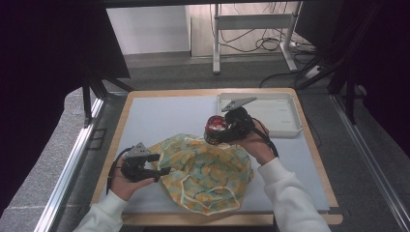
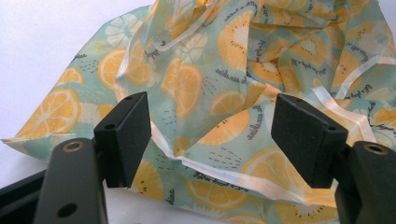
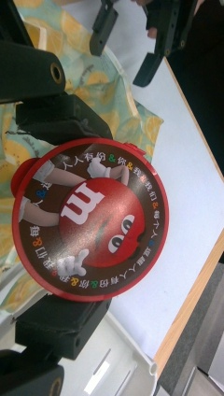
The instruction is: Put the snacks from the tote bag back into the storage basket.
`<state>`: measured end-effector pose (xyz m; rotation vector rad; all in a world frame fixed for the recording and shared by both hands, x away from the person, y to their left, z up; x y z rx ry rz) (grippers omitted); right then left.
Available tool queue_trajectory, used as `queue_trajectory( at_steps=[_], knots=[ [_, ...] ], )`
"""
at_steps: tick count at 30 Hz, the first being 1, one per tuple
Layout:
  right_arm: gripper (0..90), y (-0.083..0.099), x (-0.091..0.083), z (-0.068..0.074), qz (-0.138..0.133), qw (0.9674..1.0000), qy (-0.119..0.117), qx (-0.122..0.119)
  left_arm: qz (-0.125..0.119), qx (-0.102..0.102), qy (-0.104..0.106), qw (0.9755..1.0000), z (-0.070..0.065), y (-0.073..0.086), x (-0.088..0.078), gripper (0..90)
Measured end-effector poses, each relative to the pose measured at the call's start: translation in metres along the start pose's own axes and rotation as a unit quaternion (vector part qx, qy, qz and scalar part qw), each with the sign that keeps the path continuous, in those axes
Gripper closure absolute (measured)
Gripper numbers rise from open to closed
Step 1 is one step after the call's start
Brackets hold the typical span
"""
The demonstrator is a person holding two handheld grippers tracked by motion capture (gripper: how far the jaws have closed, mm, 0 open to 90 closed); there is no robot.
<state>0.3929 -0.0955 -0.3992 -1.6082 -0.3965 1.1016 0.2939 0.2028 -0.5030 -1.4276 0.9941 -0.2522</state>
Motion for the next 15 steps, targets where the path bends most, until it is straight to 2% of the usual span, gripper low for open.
queue_trajectory(
  at_steps=[8,15],
  knots=[
    [25.5,-0.003,0.007,-0.012,0.004,0.9999,0.012,0.007,-0.001,0.002,0.000,1.0000,0.000,0.000,0.000,29.1],
    [25.5,-0.002,0.015,-0.029,0.010,0.9996,0.022,0.014,0.000,0.001,0.000,1.0000,0.000,0.000,0.000,29.0]
  ],
)
Point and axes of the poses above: each handheld gripper's, and its own axes: x roughly forward along the jaws, y roughly out of its underside, z roughly to its left, the point moved 2 cm from there along x, roughly forward along the jaws, and after that the axes turned 14 degrees about -z, right-handed, at the moved point
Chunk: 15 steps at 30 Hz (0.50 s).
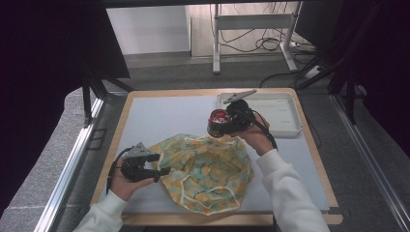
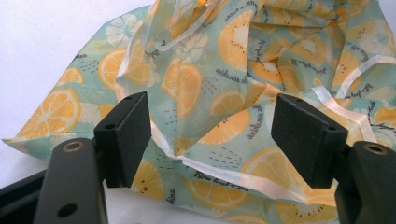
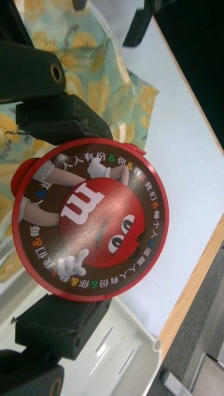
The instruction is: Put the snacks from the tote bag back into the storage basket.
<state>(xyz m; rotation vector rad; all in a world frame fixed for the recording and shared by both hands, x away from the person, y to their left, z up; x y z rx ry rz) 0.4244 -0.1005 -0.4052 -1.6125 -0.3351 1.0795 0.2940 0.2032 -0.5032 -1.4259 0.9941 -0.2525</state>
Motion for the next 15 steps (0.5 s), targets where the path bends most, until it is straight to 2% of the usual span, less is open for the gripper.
queue_trajectory(
  at_steps=[10,15],
  knots=[
    [25.5,0.003,0.011,-0.030,0.002,0.9997,0.017,0.018,0.001,0.001,0.000,1.0000,0.001,0.001,0.000,29.0],
    [25.5,0.004,0.012,-0.039,-0.006,0.9993,0.020,0.029,0.001,-0.002,-0.001,1.0000,0.002,0.001,0.000,29.0]
  ],
)
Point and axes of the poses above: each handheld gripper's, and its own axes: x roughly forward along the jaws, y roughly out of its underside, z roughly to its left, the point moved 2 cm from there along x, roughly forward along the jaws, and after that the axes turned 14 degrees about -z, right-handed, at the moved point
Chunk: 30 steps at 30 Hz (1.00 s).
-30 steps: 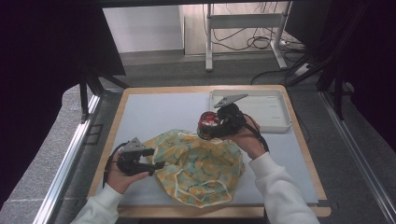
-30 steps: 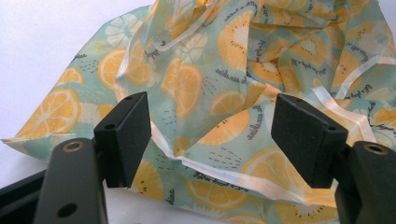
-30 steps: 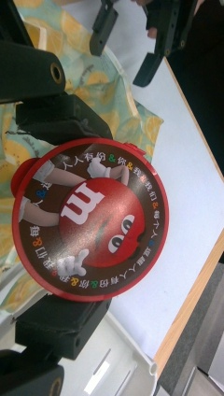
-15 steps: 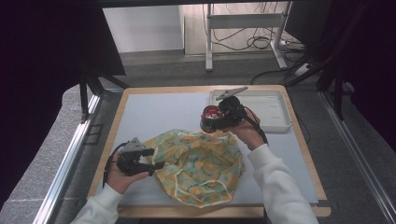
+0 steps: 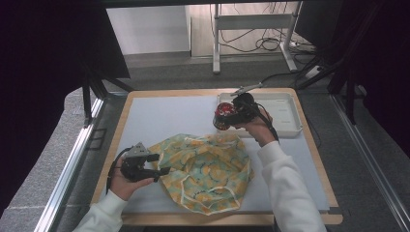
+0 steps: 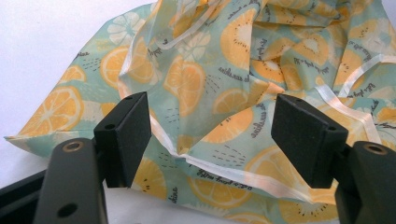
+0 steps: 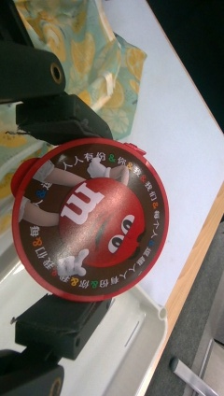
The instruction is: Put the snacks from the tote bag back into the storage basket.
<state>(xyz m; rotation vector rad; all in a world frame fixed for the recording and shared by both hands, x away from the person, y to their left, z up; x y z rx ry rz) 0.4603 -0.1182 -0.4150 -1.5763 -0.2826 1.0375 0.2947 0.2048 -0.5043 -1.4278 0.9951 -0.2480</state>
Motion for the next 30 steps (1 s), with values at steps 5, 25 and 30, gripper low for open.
queue_trajectory(
  at_steps=[5,25,30],
  knots=[
    [25.5,0.004,0.003,-0.009,0.004,0.9999,0.011,0.005,0.001,0.003,0.001,1.0000,0.000,0.000,0.001,29.0],
    [25.4,0.016,0.026,-0.032,0.023,0.9981,0.056,0.014,0.003,0.004,0.000,1.0000,0.000,0.001,0.001,29.0],
    [25.5,0.020,0.031,-0.038,0.027,0.9971,0.069,0.014,0.002,0.003,0.000,1.0000,0.000,0.000,0.001,29.0]
  ],
)
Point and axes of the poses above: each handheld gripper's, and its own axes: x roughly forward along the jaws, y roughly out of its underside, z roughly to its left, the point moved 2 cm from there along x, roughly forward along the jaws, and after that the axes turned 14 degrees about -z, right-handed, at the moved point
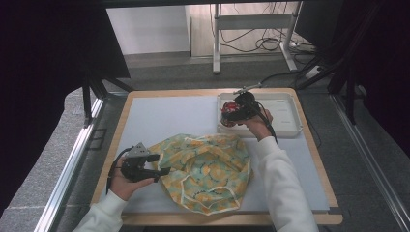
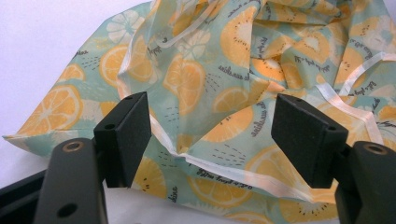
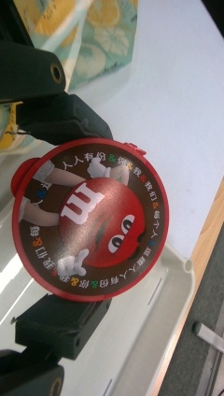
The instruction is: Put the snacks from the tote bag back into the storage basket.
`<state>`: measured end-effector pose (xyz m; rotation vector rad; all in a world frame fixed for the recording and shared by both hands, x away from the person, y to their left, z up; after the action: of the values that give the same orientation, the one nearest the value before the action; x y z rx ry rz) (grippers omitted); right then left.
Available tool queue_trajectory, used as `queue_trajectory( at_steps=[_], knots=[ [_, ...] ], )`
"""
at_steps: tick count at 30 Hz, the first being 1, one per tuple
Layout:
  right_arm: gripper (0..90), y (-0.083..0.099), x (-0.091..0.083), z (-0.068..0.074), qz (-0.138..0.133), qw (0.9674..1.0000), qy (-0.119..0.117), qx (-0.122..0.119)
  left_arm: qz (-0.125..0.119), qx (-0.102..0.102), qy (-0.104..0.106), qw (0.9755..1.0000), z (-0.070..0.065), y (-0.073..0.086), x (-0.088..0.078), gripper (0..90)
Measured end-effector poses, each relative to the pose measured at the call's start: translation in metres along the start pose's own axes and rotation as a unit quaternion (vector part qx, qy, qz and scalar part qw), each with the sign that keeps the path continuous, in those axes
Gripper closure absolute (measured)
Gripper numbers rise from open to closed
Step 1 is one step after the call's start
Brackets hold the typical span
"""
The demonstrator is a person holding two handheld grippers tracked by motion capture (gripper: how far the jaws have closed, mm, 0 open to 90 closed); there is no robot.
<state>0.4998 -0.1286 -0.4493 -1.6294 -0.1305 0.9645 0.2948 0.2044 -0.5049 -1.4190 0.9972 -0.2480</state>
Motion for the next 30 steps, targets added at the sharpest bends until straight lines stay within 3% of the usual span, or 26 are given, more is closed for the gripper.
queue_trajectory(
  at_steps=[16,30],
  knots=[
    [25.4,0.012,0.023,-0.006,0.026,0.9992,0.028,-0.012,-0.001,-0.003,0.000,1.0000,0.000,0.000,-0.001,29.0],
    [25.0,0.021,0.036,-0.004,0.048,0.9981,0.033,-0.020,0.001,0.000,0.002,1.0000,0.000,0.001,0.000,29.0]
  ],
)
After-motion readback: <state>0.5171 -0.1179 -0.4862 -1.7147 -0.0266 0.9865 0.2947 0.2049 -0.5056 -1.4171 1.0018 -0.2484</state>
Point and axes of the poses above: each handheld gripper's, and its own axes: x roughly forward along the jaws, y roughly out of its underside, z roughly to its left, the point moved 2 cm from there along x, roughly forward along the jaws, and after that the axes turned 14 degrees about -z, right-handed, at the moved point
